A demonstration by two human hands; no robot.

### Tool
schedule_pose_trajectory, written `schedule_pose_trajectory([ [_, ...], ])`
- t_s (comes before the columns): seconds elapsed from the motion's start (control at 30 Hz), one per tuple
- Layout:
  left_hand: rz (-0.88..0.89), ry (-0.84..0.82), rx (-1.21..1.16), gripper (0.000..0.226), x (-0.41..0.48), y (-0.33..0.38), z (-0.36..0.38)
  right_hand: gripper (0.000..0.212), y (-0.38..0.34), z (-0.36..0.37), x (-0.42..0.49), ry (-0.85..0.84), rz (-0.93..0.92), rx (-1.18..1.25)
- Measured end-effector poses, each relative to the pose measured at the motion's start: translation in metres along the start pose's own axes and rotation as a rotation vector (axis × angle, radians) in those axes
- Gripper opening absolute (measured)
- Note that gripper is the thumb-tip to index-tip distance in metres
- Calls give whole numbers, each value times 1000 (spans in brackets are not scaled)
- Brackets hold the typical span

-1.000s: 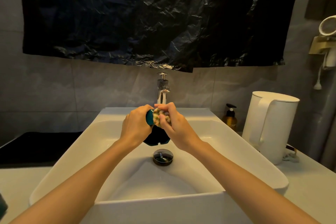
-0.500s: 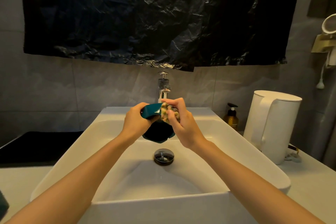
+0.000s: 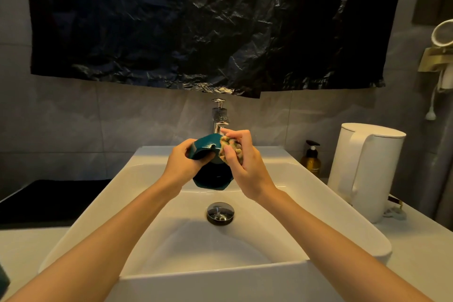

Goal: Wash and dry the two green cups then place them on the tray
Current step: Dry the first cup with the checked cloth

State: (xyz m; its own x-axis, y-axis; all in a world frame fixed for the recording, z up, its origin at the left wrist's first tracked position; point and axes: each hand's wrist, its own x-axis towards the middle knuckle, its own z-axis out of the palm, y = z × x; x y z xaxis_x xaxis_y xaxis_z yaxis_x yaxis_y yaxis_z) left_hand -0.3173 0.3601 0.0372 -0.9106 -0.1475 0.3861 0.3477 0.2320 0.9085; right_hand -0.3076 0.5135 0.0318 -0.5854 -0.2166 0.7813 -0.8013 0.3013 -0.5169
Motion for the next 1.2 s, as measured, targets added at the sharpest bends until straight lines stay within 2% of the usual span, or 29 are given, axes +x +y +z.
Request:
schedule_pose_trajectory([
  [0.1, -5, -7, 20, 30, 0, 0, 1, 21, 0, 0, 0, -6, 0, 8],
  [0.33, -117, 14, -144, 31, 3, -1, -1, 32, 0, -3, -6, 3, 27, 11],
  [0.5, -26, 21, -142, 23, 1, -1, -2, 62, 6, -3, -4, -35, 66, 36],
  [0.67, 103, -68, 92, 29, -4, -4, 6, 50, 9, -6, -1, 45, 99, -86],
  [0.73, 199, -56, 213, 33, -7, -4, 9, 45, 11, -8, 0, 59, 68, -155],
  [0.87, 377, -4, 415, 35, -9, -4, 8, 42, 9, -9, -2, -37, -57, -328],
  [0.97, 339, -15, 483, 32, -9, -5, 7, 43, 7, -6, -3, -133, -44, -318],
  [1.1, 322, 60, 531, 30, -5, -6, -2, 53, 12, -3, -3, -266, 34, -161],
  [1.2, 279, 128, 529, 28, -2, -4, -8, 54, 11, -1, -6, -286, 126, -95],
])
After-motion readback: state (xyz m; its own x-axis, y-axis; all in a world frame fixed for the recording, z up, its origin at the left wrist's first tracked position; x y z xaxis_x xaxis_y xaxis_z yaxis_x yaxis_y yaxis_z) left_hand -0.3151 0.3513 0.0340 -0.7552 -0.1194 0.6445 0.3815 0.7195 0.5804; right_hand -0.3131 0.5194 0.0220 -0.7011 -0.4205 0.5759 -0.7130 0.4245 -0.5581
